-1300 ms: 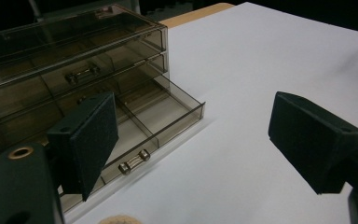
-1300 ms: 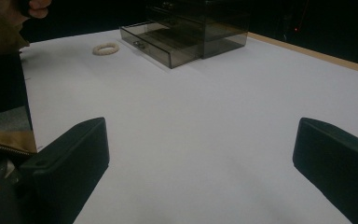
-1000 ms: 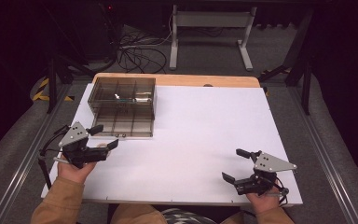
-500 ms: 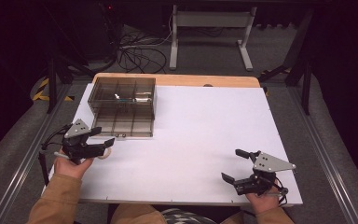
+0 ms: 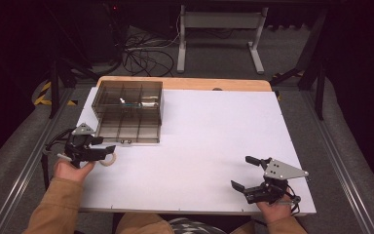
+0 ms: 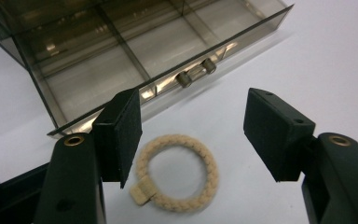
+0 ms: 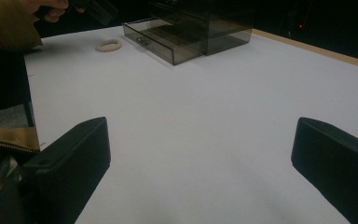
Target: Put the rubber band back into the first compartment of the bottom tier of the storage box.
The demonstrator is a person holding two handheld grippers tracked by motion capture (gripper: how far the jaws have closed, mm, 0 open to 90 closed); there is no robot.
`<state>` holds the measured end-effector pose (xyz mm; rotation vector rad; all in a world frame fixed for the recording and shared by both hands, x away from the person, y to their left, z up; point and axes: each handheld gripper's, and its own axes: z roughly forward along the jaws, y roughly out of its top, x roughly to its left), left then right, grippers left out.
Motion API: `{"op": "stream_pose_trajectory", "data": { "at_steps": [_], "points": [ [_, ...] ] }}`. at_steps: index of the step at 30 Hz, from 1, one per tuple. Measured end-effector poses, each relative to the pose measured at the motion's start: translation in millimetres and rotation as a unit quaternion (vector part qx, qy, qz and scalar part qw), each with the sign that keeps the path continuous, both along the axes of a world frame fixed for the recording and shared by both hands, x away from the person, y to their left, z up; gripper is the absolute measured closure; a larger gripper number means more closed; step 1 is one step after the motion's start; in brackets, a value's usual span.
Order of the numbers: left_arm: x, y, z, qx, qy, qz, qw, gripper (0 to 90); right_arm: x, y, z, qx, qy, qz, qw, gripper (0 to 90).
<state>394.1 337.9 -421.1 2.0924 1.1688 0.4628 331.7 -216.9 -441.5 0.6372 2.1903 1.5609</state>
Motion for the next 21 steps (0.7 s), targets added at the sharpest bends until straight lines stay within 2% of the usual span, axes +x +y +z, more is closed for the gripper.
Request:
{"op": "stream_pose_trajectory", "data": {
  "at_steps": [2, 3, 5, 10, 11, 13, 15, 21],
  "points": [
    [0.9, 0.2, -0.8, 0.006, 0.004, 0.002, 1.0, 38.3, 0.0, 0.1, -0.1, 0.001, 0.002, 0.0, 1.0, 5.1],
    [2.5, 0.4, -2.1, 0.019, 0.008, 0.008, 0.9998, 38.6, 0.1, 0.2, -0.2, 0.001, 0.002, 0.001, 1.0, 5.2],
    [3.6, 0.2, -3.2, 0.028, 0.013, 0.011, 0.9995, 39.6, 0.2, 0.4, -0.3, 0.001, 0.003, 0.002, 1.0, 5.2],
    [6.4, -0.2, -6.1, 0.04, 0.023, 0.014, 0.9989, 42.7, 0.5, 0.5, -0.5, 0.001, 0.003, 0.002, 1.0, 5.1],
    [8.1, -0.2, -7.8, 0.045, 0.033, 0.016, 0.9983, 43.5, 0.6, 0.5, -0.6, -0.001, 0.003, 0.002, 1.0, 5.1],
    [9.8, 0.4, -9.2, 0.051, 0.04, 0.017, 0.9977, 44.6, 0.6, 0.5, -0.6, -0.001, 0.003, 0.003, 1.0, 5.2],
    [10.7, 0.6, -10.1, 0.052, 0.042, 0.019, 0.9975, 45.5, 0.7, 0.6, -0.8, 0.0, 0.004, 0.003, 1.0, 5.1],
    [16.6, 2.4, -15.0, 0.055, 0.068, 0.024, 0.9959, 50.5, 1.0, 0.8, -1.0, -0.001, 0.004, 0.004, 1.0, 5.2]
  ]
}}
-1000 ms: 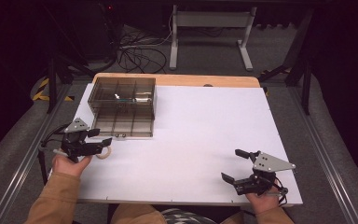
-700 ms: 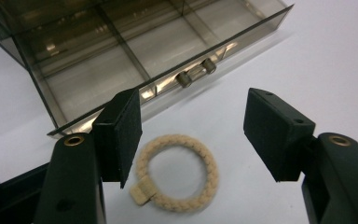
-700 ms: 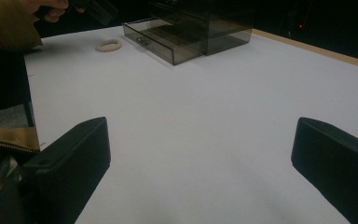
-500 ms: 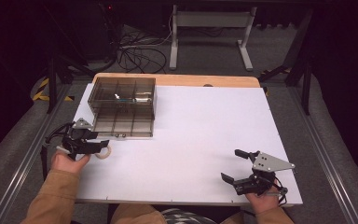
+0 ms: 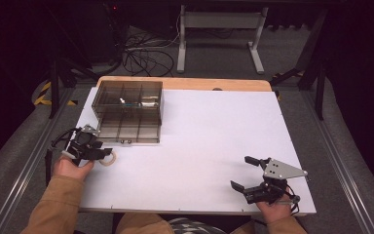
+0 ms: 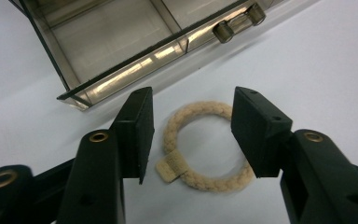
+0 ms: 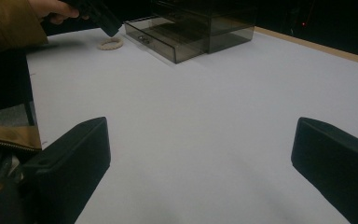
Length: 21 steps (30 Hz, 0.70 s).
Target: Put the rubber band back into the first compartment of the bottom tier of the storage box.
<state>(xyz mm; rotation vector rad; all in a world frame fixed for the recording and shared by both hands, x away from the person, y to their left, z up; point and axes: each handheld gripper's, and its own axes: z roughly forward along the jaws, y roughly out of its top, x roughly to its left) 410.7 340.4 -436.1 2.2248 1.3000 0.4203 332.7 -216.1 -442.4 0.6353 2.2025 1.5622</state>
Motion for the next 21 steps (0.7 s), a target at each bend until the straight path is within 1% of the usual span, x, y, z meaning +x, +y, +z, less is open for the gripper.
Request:
{"op": "stream_pose_trajectory", "data": {
  "at_steps": [4, 7, 9, 12, 15, 17, 21],
  "points": [
    [2.3, 1.5, -1.9, 0.007, 0.005, 0.0, 1.0, 53.9, 0.0, -0.1, 0.0, 0.0, 0.0, 0.0, 1.0, 5.1],
    [3.1, 1.4, -3.0, 0.009, 0.008, 0.001, 0.9999, 57.0, 0.2, 0.1, -0.2, 0.001, 0.002, 0.0, 1.0, 5.1],
    [4.0, 0.8, -4.2, 0.019, 0.01, 0.002, 0.9998, 59.4, 0.4, 0.3, -0.3, 0.0, 0.002, 0.0, 1.0, 5.1],
    [4.7, 0.8, -5.1, 0.026, 0.014, 0.002, 0.9996, 64.2, 0.3, 0.1, -0.2, 0.001, 0.001, 0.001, 1.0, 5.1],
    [5.0, 0.7, -5.6, 0.028, 0.017, 0.0, 0.9995, 68.8, 0.4, 0.2, -0.3, 0.0, 0.002, 0.0, 1.0, 5.1],
    [5.7, -0.1, -6.8, 0.036, 0.019, -0.002, 0.9992, 71.1, 0.6, 0.3, -0.4, 0.0, 0.002, 0.001, 1.0, 5.1],
    [6.0, -0.5, -8.0, 0.041, 0.022, -0.001, 0.9989, 75.2, 0.3, 0.2, -0.3, 0.001, 0.002, 0.001, 1.0, 5.1]
  ]
}}
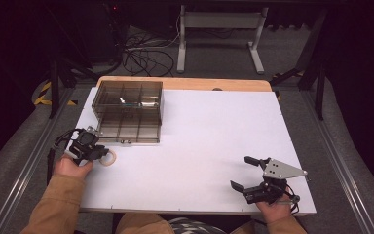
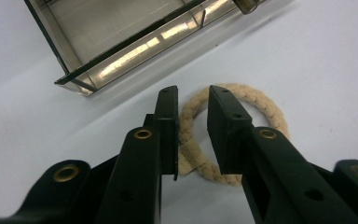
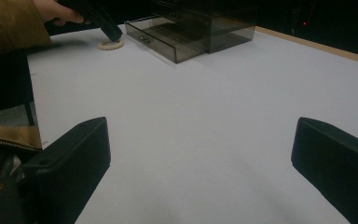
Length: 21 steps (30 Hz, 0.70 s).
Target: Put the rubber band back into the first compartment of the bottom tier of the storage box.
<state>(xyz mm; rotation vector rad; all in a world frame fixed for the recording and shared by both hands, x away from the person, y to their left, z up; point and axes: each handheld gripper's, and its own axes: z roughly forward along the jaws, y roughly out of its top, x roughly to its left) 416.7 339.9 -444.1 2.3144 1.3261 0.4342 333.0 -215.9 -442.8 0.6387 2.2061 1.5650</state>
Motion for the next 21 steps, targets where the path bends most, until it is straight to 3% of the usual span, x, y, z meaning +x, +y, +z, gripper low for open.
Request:
{"op": "stream_pose_trajectory", "data": {
  "at_steps": [5, 21],
  "points": [
    [0.5, -0.2, -2.4, 0.012, 0.004, -0.009, 0.9999, 82.1, 0.0, 0.0, 0.0, 0.0, 0.0, -0.001, 1.0, 5.2],
    [-0.3, -1.3, -2.8, 0.019, 0.0, -0.018, 0.9997, 84.1, -0.2, 0.0, 0.0, -0.002, -0.002, 0.001, 1.0, 5.2]
  ]
}}
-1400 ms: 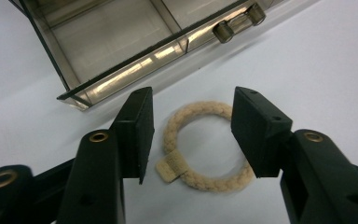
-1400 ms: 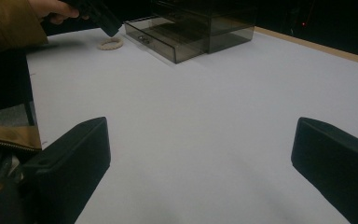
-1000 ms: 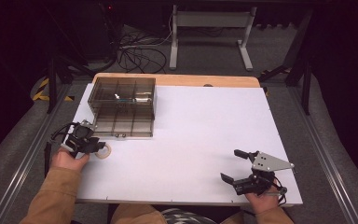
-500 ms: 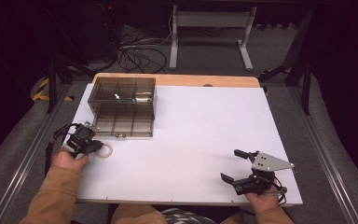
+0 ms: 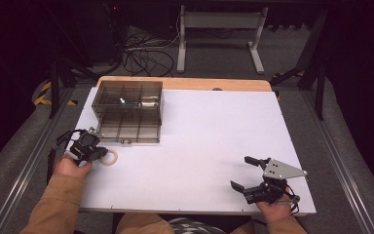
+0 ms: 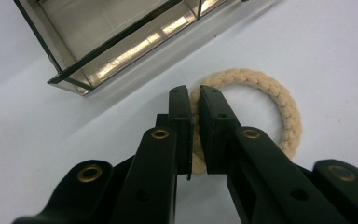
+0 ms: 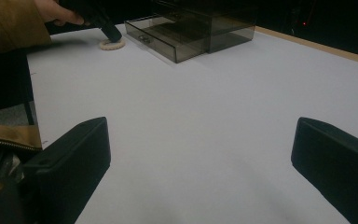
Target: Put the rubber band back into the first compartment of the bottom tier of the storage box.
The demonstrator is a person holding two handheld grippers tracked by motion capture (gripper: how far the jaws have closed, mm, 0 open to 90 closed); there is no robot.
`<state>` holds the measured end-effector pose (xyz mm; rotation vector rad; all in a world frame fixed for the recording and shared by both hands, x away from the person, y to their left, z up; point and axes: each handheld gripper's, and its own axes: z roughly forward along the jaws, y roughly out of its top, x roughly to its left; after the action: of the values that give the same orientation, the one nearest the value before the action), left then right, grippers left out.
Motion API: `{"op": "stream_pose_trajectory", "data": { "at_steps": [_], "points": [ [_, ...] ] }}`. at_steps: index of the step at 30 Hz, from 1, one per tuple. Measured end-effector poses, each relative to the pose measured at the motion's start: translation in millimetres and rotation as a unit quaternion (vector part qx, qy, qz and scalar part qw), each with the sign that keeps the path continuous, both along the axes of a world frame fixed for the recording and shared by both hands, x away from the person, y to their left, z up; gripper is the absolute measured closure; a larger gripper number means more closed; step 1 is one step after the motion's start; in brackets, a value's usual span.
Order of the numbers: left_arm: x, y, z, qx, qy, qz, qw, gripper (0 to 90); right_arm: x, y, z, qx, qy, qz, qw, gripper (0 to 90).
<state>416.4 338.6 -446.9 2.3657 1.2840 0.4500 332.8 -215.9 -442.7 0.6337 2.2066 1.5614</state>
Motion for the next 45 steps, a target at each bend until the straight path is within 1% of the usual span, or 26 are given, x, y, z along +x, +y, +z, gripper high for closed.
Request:
{"op": "stream_pose_trajectory", "data": {
  "at_steps": [7, 10, 12, 14, 15, 17, 18, 19, 23, 28, 30, 31, 32, 33, 34, 35, 36, 37, 38, 39, 40, 41, 42, 43, 44, 45],
  "points": [
    [-0.4, 0.0, 0.9, 0.001, -0.002, 0.001, 1.0, 85.6, 0.0, -0.1, 0.0, 0.0, 0.0, 0.0, 1.0, 5.2],
    [-1.6, 0.2, 2.5, -0.004, -0.007, 0.002, 1.0, 85.9, 0.0, -0.3, 0.0, 0.001, 0.001, -0.001, 1.0, 5.2],
    [-3.1, 1.2, 5.6, -0.008, -0.016, 0.004, 0.9998, 86.0, 0.1, -0.3, 0.0, 0.001, 0.0, -0.001, 1.0, 5.2],
    [-3.8, 1.7, 7.0, -0.01, -0.02, 0.004, 0.9997, 86.0, 0.1, -0.3, -0.1, 0.001, 0.0, -0.001, 1.0, 5.2],
    [-5.6, 2.5, 10.1, -0.016, -0.029, 0.006, 0.9994, 86.0, 0.0, -0.3, 0.0, 0.001, 0.001, -0.001, 1.0, 5.2],
    [-6.7, 2.8, 11.8, -0.02, -0.033, 0.007, 0.9992, 86.0, 0.1, -0.3, 0.0, 0.0, 0.0, -0.001, 1.0, 5.2],
    [-8.9, 3.4, 15.2, -0.029, -0.042, 0.009, 0.9987, 86.0, 0.0, -0.3, 0.0, 0.0, -0.001, -0.001, 1.0, 5.2],
    [-8.9, 3.4, 15.2, -0.029, -0.042, 0.009, 0.9987, 86.0, 0.0, -0.3, 0.0, 0.0, -0.001, -0.001, 1.0, 5.2],
    [-12.7, 6.0, 22.0, -0.046, -0.064, 0.013, 0.9968, 86.0, 0.0, -0.1, 0.0, 0.001, -0.001, -0.001, 1.0, 5.2],
    [-15.6, 8.2, 26.2, -0.058, -0.076, 0.018, 0.9952, 86.0, 0.0, -0.4, 0.0, 0.001, -0.001, -0.001, 1.0, 5.2],
    [-18.0, 9.3, 29.9, -0.064, -0.089, 0.019, 0.9938, 86.0, 0.1, -0.2, -0.1, 0.001, -0.001, -0.001, 1.0, 5.2],
    [-18.0, 9.3, 29.9, -0.064, -0.089, 0.019, 0.9938, 86.0, 0.0, -0.2, -0.1, 0.001, 0.0, -0.001, 1.0, 5.2],
    [-19.7, 10.2, 32.4, -0.07, -0.098, 0.02, 0.9925, 86.0, 0.0, -0.2, -0.1, 0.001, 0.001, -0.001, 1.0, 5.2],
    [-19.7, 10.2, 32.4, -0.07, -0.098, 0.02, 0.9925, 86.0, 0.0, -0.3, 0.0, 0.001, 0.001, -0.001, 1.0, 5.2],
    [-21.6, 11.6, 34.9, -0.078, -0.105, 0.023, 0.9911, 86.0, 0.1, -0.3, -0.1, 0.001, 0.001, -0.001, 1.0, 5.2],
    [-21.6, 11.6, 34.9, -0.078, -0.105, 0.023, 0.9911, 86.0, 0.0, -0.3, -0.1, 0.001, 0.001, -0.001, 1.0, 5.2],
    [-23.5, 13.2, 37.0, -0.089, -0.113, 0.025, 0.9893, 86.0, 0.0, -0.4, -0.1, 0.001, 0.001, -0.002, 1.0, 5.2],
    [-23.5, 13.2, 37.0, -0.089, -0.113, 0.025, 0.9893, 86.0, 0.0, -0.4, -0.1, 0.001, 0.001, -0.002, 1.0, 5.2],
    [-24.9, 15.5, 39.1, -0.096, -0.122, 0.028, 0.9875, 86.0, 0.3, -0.4, -0.2, 0.002, 0.001, -0.002, 1.0, 5.2],
    [-24.9, 15.5, 39.1, -0.096, -0.122, 0.028, 0.9875, 86.0, 0.5, -0.5, -0.3, 0.002, 0.001, -0.002, 1.0, 5.2],
    [-26.4, 17.7, 41.1, -0.102, -0.132, 0.031, 0.9855, 86.0, 0.6, -0.4, -0.4, 0.002, 0.001, -0.002, 1.0, 5.2],
    [-27.2, 18.5, 42.0, -0.106, -0.136, 0.034, 0.9844, 86.0, 0.7, -0.4, -0.5, 0.002, 0.001, -0.002, 1.0, 5.2],
    [-28.0, 19.4, 43.1, -0.109, -0.141, 0.035, 0.9835, 86.0, 0.6, -0.4, -0.5, 0.002, 0.001, -0.002, 1.0, 5.2],
    [-28.0, 19.4, 43.1, -0.109, -0.141, 0.035, 0.9835, 86.0, 0.6, -0.5, -0.5, 0.002, 0.0, -0.003, 1.0, 5.2],
    [-29.8, 20.8, 44.9, -0.117, -0.15, 0.037, 0.981, 86.0, 0.6, -0.5, -0.5, 0.002, 0.0, -0.003, 1.0, 5.2],
    [-30.6, 21.1, 45.8, -0.121, -0.155, 0.038, 0.9797, 86.0, 0.7, -0.5, -0.5, 0.002, 0.001, -0.003, 1.0, 5.2]
  ]
}}
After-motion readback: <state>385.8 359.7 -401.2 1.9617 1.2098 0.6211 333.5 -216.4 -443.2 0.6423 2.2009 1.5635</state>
